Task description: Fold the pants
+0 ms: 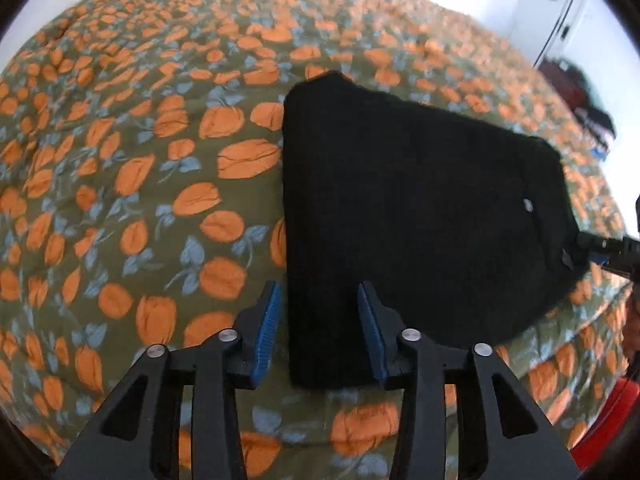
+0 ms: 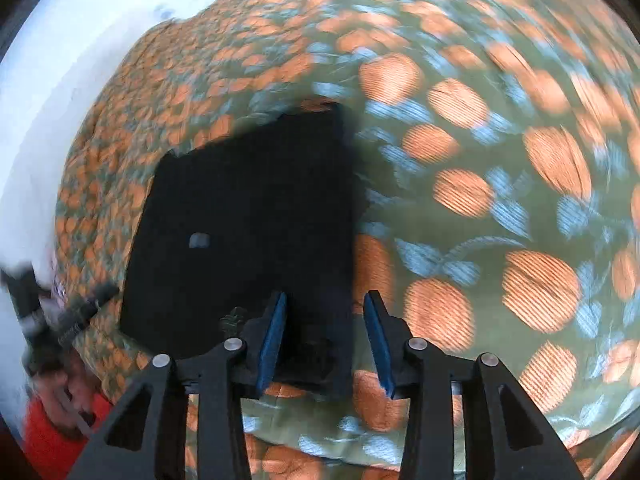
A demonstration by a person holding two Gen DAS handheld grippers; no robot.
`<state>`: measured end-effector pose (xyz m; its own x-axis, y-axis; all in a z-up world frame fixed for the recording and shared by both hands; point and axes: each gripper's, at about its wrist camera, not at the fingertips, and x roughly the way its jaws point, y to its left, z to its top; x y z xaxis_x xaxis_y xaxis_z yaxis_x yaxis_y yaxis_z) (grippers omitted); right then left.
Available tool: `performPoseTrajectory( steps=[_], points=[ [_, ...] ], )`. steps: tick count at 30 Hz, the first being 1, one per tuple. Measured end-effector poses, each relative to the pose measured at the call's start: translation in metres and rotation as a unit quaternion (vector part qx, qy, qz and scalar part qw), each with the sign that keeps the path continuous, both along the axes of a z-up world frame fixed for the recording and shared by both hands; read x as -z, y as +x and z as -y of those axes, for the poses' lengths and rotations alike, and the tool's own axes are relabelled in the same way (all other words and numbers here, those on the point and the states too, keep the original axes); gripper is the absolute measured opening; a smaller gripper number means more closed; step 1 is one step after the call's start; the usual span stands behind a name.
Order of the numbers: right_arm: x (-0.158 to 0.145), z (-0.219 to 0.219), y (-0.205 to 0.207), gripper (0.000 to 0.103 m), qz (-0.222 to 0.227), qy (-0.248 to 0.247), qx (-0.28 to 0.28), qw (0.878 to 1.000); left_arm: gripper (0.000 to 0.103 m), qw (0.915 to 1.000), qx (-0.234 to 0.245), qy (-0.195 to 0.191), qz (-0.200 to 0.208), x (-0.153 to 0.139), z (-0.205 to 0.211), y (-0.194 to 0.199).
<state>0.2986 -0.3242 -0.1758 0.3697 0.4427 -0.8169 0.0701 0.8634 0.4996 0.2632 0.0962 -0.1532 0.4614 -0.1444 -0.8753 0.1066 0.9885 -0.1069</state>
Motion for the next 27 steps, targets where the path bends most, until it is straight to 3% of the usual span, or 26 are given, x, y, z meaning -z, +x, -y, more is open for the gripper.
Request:
performPoseTrajectory(
  steps=[1,3,4,6,9,13,17,23,27],
  points=[
    [-0.009,0.009,-0.009,0.057,0.013,0.001,0.014,1.0,0.074,0.9999,-0.003,0.008,0.015,-0.006,-0.004,-0.01],
    [-0.033,0.015,-0.027,0.065,0.04,-0.034,0.008,0.999,0.092,0.9972,-0.01,0.04,0.062,-0.023,-0.008,-0.033],
    [-0.041,0.015,-0.032,0.075,0.048,-0.052,0.003,0.997,0.094,0.9956,-0.009,0.05,0.079,-0.032,-0.008,-0.042],
    [-0.063,0.013,-0.049,0.09,0.064,-0.092,-0.004,0.994,0.096,0.9922,0.002,0.071,0.103,-0.046,-0.003,-0.057],
    [-0.089,0.003,-0.075,0.102,0.086,-0.113,-0.024,0.99,0.099,0.9884,0.01,0.091,0.121,-0.062,0.01,-0.073],
    [-0.112,-0.026,-0.109,0.103,0.121,-0.171,-0.053,0.976,0.1,0.9872,0.003,0.094,0.129,-0.078,0.031,-0.087],
    [-0.123,-0.051,-0.144,0.103,0.156,-0.204,-0.043,0.965,0.1,0.9881,-0.008,0.087,0.127,-0.09,0.039,-0.106],
    [-0.123,-0.084,-0.177,0.103,0.164,-0.236,-0.04,0.957,0.1,0.9826,-0.02,0.119,0.142,-0.095,0.043,-0.128],
    [-0.121,-0.096,-0.191,0.103,0.16,-0.24,-0.037,0.957,0.1,0.9863,-0.032,0.103,0.125,-0.093,0.042,-0.138]
  ],
)
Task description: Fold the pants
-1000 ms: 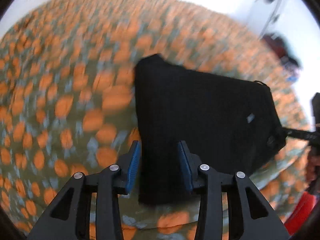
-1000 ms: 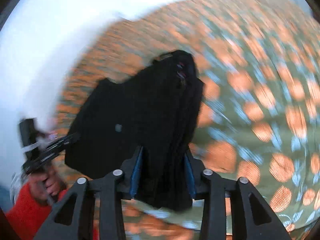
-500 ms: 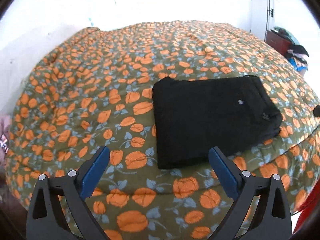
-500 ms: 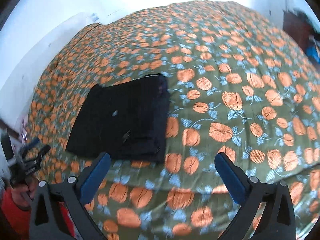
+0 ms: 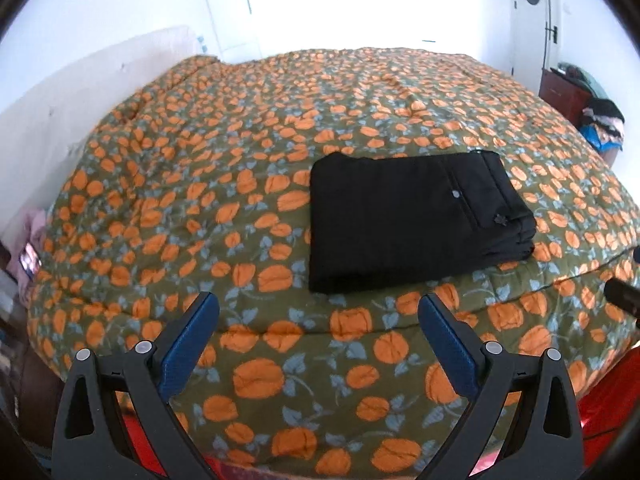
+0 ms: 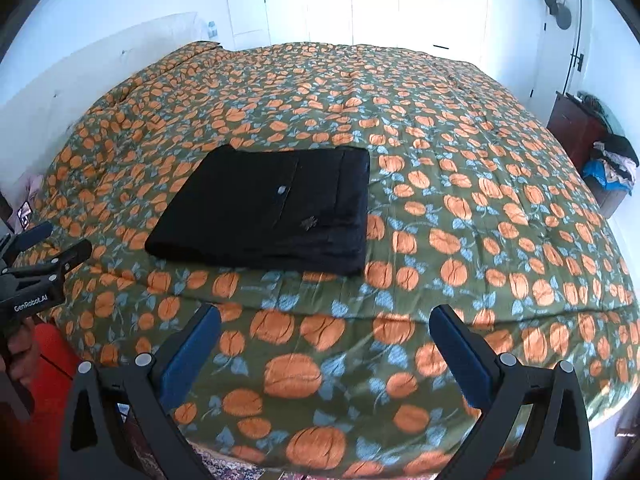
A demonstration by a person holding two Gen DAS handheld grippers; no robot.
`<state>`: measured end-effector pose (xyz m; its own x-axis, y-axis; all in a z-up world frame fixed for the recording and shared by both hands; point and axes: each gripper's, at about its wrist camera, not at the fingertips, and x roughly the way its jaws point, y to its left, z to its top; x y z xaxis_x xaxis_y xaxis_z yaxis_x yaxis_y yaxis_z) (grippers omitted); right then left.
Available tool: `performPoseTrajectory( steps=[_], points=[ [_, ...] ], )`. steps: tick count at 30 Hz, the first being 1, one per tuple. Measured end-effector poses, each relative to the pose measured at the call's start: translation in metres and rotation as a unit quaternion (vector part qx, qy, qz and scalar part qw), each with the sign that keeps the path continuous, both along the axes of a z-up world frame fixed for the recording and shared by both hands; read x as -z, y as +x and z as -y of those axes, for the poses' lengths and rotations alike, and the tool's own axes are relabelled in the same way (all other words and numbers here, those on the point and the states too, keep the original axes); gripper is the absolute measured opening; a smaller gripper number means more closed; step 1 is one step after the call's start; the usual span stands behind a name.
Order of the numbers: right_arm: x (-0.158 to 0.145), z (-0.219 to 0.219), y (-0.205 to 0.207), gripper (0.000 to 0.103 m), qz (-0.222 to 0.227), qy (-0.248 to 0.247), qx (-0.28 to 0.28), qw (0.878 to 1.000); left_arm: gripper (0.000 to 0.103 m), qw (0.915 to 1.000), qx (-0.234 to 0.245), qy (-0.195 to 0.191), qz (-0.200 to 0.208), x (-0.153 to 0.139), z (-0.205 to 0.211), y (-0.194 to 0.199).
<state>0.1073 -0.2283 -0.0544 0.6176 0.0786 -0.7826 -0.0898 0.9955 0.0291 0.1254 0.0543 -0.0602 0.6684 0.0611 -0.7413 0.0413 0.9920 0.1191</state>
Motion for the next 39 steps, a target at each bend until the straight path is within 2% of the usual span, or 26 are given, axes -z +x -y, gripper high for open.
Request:
performPoseTrajectory(
  steps=[4,9,12,13,16,19,22,27,39],
  points=[
    [-0.002,-0.005,-0.014,0.103,-0.013,0.001,0.004,1.0,0.1,0.9995,0.0,-0.02,-0.026,0.001,-0.001,-0.012],
    [-0.012,0.0,-0.031,0.103,-0.021,0.022,0.012,0.999,0.1,0.999,0.009,0.008,-0.044,0.001,0.0,-0.029],
    [-0.021,0.004,-0.037,0.103,-0.021,0.036,0.007,0.999,0.101,0.9975,0.041,0.006,-0.057,-0.004,0.0,-0.033],
    [-0.024,0.004,-0.037,0.103,-0.029,0.042,-0.008,0.999,0.102,0.9971,0.05,0.016,-0.056,-0.007,0.001,-0.033],
    [-0.029,0.003,-0.033,0.103,-0.047,0.015,-0.035,0.998,0.102,0.9967,0.059,0.032,-0.044,-0.022,0.002,-0.036],
    [-0.04,0.001,-0.036,0.103,-0.042,0.0,-0.039,0.998,0.102,0.9982,0.045,0.004,-0.04,-0.037,0.002,-0.041],
    [-0.045,0.001,-0.043,0.103,-0.042,0.025,-0.03,0.998,0.103,0.9985,0.029,-0.011,-0.045,-0.04,0.007,-0.049],
    [-0.04,-0.002,-0.063,0.103,-0.043,0.058,-0.006,0.997,0.102,0.9968,0.044,-0.017,-0.064,-0.03,0.021,-0.063],
    [-0.035,-0.004,-0.069,0.103,-0.036,0.027,0.004,0.999,0.102,0.9966,0.053,-0.015,-0.061,-0.029,0.027,-0.064]
  ],
)
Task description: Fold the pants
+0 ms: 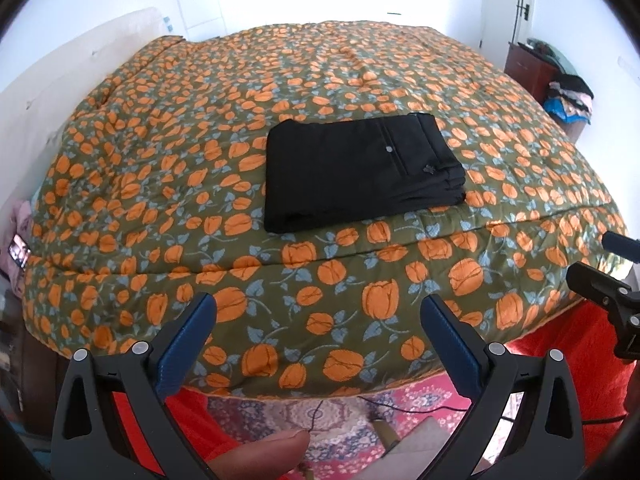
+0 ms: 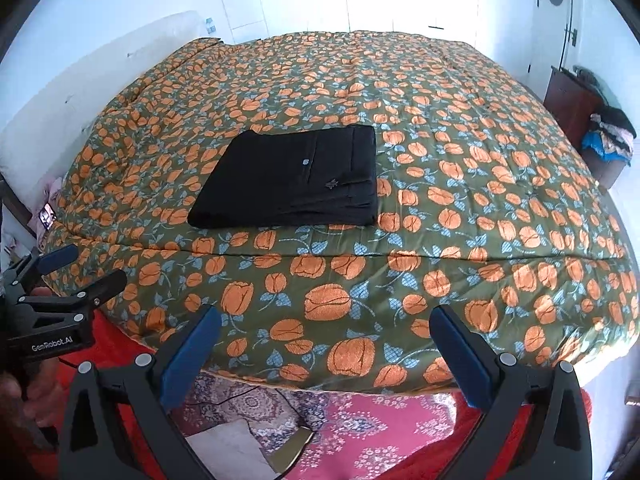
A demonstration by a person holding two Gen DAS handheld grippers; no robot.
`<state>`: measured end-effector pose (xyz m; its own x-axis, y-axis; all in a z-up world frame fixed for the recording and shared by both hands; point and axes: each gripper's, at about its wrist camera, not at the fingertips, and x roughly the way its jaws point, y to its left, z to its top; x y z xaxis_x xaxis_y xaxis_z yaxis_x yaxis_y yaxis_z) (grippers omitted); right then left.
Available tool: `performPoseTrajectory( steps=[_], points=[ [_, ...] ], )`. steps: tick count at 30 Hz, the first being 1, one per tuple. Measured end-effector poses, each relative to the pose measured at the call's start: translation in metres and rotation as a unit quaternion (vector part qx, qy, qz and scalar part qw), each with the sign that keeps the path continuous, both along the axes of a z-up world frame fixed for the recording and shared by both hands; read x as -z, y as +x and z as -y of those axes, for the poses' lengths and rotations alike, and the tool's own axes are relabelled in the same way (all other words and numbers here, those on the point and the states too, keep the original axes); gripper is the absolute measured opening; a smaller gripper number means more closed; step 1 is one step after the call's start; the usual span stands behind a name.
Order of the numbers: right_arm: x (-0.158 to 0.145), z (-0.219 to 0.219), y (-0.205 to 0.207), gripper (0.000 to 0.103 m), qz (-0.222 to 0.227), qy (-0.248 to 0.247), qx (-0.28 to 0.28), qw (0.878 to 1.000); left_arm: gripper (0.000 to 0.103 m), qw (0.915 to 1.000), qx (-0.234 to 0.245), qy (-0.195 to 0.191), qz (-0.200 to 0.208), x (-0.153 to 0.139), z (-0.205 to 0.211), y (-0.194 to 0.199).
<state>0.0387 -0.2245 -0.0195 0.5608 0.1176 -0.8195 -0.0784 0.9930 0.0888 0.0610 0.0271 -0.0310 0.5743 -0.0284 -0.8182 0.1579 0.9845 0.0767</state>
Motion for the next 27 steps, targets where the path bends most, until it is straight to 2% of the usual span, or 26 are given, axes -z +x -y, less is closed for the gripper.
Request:
performPoseTrajectory(
  steps=[27],
  points=[
    [-0.002,-0.015,0.001,0.103,0.001,-0.023,-0.007,1.0,0.101,1.0,-0.002,-0.001,-0.004,0.003,-0.003,0.0]
  ],
)
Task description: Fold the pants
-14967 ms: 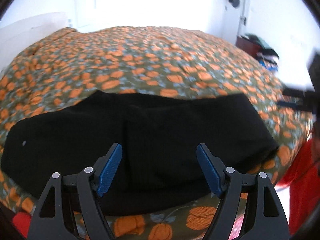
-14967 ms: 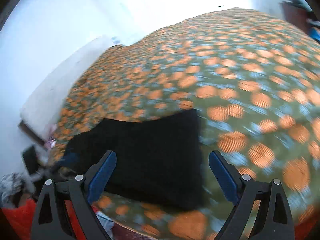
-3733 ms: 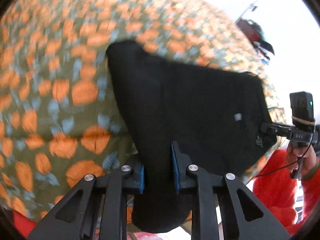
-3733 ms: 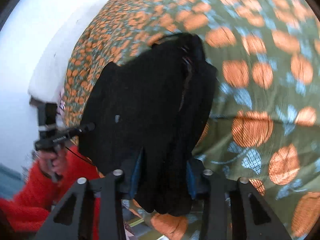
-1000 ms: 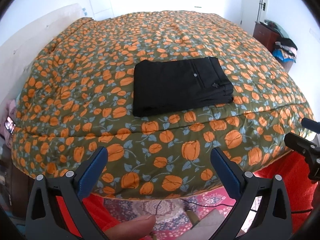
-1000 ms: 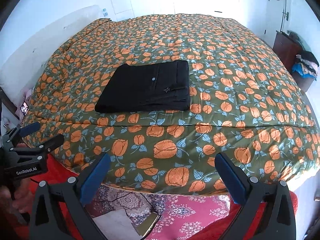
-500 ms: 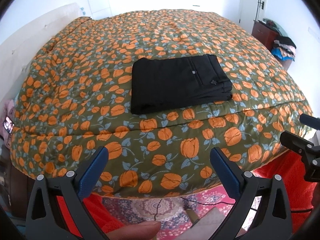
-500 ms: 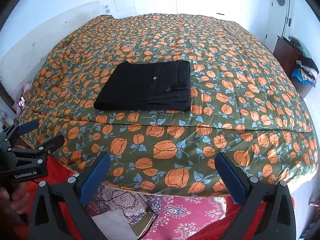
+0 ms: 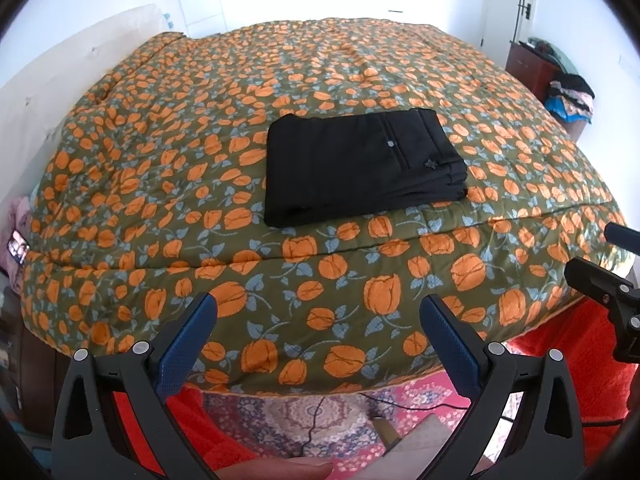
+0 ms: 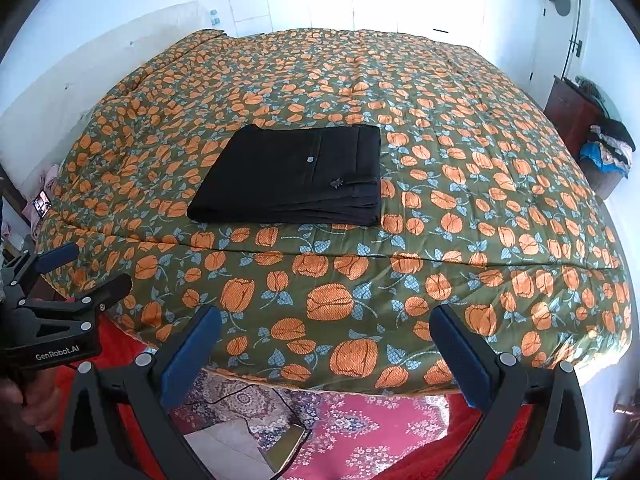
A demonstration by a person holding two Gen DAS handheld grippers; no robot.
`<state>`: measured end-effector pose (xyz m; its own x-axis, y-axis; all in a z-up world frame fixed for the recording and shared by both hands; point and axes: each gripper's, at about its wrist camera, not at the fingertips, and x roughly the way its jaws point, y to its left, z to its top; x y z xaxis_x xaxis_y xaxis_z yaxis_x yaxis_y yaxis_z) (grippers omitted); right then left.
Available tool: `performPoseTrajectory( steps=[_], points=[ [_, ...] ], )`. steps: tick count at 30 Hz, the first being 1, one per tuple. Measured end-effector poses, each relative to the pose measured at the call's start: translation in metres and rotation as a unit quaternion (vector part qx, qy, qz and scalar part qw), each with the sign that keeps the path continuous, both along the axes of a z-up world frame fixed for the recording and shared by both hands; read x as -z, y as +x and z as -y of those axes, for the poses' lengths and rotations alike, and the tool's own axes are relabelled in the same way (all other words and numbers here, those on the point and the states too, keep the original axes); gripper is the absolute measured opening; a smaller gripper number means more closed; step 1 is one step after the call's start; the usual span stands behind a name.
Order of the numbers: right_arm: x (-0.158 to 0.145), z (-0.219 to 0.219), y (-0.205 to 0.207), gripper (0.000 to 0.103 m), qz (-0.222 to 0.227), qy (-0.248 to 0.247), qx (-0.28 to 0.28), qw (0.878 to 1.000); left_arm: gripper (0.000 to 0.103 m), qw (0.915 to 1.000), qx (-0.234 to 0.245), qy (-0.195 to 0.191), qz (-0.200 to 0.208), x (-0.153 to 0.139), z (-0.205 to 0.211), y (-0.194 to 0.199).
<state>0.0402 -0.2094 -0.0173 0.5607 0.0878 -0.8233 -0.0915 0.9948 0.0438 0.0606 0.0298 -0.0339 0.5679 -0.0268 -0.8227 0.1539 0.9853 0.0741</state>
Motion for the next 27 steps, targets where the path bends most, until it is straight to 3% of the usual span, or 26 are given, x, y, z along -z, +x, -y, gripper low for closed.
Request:
performPoseTrajectory(
  steps=[27],
  points=[
    [0.012,0.002,-0.001,0.103,-0.011,-0.009,0.004,1.0,0.101,1.0,-0.002,-0.008,-0.005,0.004,0.0,0.003]
  ],
)
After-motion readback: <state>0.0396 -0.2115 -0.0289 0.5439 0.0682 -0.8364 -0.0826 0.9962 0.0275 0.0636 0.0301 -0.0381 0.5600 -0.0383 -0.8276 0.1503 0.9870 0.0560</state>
